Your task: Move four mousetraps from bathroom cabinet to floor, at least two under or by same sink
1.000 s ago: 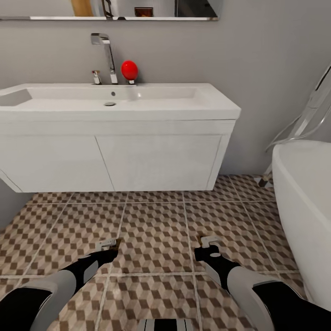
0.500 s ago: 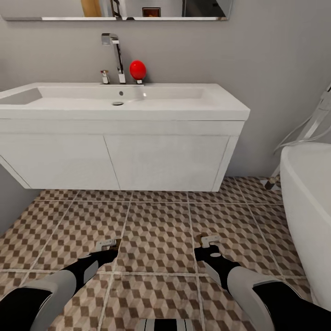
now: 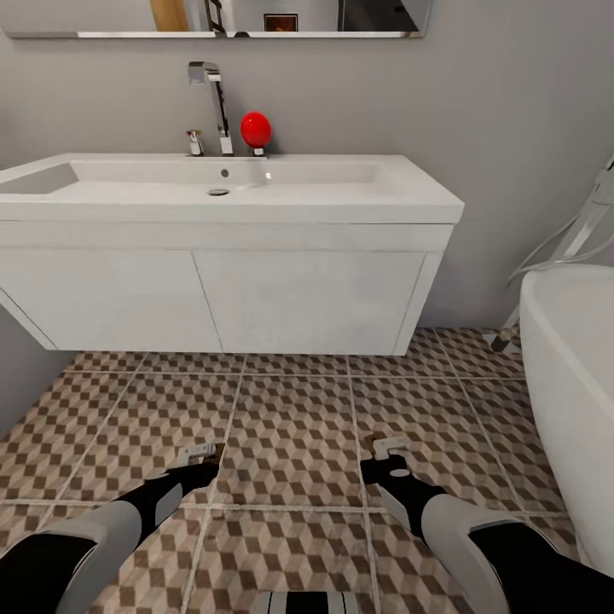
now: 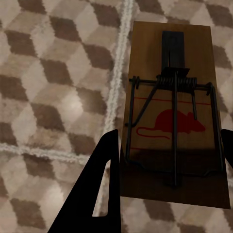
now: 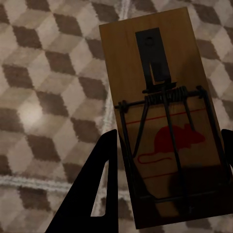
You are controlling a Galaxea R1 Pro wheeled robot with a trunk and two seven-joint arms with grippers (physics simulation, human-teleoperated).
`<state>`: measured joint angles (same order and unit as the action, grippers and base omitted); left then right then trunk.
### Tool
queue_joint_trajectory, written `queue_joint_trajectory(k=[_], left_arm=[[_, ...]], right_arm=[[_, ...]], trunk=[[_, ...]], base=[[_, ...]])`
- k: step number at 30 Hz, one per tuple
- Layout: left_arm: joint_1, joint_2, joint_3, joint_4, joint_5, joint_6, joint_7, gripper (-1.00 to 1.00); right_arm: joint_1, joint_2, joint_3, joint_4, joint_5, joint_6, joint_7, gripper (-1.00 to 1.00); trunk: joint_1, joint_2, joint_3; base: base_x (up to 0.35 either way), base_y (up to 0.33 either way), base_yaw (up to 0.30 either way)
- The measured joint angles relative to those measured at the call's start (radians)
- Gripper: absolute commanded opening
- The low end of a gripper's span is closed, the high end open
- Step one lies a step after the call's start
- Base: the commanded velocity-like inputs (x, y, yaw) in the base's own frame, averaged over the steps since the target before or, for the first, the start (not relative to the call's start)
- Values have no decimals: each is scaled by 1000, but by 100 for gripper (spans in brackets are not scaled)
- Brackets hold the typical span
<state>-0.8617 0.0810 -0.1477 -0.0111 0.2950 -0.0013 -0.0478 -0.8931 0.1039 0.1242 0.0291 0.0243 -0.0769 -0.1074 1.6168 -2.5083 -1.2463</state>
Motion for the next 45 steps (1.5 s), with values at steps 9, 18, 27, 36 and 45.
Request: queue_joint_trajectory(k=[9,18,27,36,45], left_arm=[[0,0,0,0,0,0,0,-100],[0,0,0,0,0,0,0,-100],[0,0,0,0,0,0,0,-100],[0,0,0,0,0,0,0,-100],[0,0,1,0,0,0,0,-100]], right_arm=[[0,0,0,0,0,0,0,-100],[0,0,0,0,0,1,-1,-100],[0,0,0,0,0,2,-2,-100],[0,0,0,0,0,1,0,-100],[0,0,1,0,0,3,-1,-100]], trunk=[[0,0,0],[0,0,0],[0,0,0],[0,0,0],[0,0,0]], base=[[0,0,0],[0,0,0],[0,0,0],[0,0,0],[0,0,0]])
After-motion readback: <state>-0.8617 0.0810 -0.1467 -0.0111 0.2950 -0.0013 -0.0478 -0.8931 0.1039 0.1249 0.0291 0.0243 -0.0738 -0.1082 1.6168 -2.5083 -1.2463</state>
